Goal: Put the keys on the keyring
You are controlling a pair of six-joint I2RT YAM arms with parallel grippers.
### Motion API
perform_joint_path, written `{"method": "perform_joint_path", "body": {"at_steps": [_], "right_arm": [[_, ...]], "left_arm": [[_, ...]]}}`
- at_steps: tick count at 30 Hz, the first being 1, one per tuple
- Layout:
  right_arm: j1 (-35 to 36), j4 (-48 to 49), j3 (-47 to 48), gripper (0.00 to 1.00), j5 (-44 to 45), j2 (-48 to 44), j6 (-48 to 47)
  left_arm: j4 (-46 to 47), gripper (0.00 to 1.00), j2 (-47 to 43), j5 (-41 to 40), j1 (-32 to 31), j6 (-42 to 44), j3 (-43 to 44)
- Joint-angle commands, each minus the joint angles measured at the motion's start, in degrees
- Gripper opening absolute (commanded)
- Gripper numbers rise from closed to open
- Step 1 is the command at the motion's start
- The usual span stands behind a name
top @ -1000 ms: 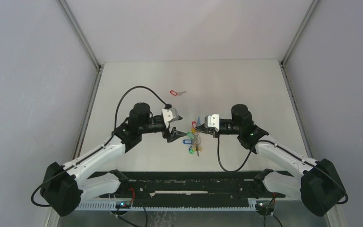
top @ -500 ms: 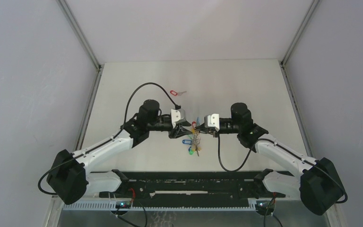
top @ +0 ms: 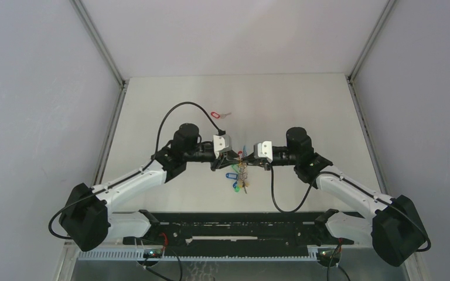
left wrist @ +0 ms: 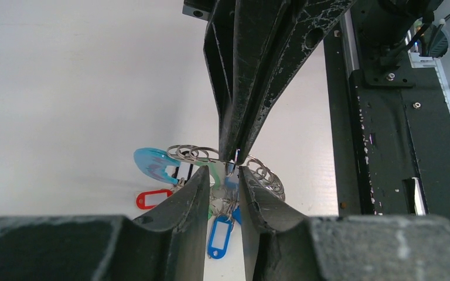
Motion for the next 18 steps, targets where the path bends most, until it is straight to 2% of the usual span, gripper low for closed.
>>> {"method": "perform_joint_path", "body": {"at_steps": [1,11,15,18], "right_arm": [[-0.24,3.77,2.85,0.00,-2.37,-0.56,0.91],[-0.24,4.08,2.93,0.00,-2.21,-0.66,1.66],[-0.24,4.25,2.89,0.00,-2.44,-0.73,2.05],[-0.24,4.17,2.82,0.00,-2.52,-0.66,2.10]], "left_arm": [[2.64,0.28,0.18,0.85,-0.63,-0.44,2.31],[1.67,0.26,1.00,0.32,-1.17,0.02,2.34],[1.32,0.22,1.02,0.27,-1.25,0.02,2.75],[1.27,0.16,0.89,0.79,-1.25,-0.34,3.40]]}}
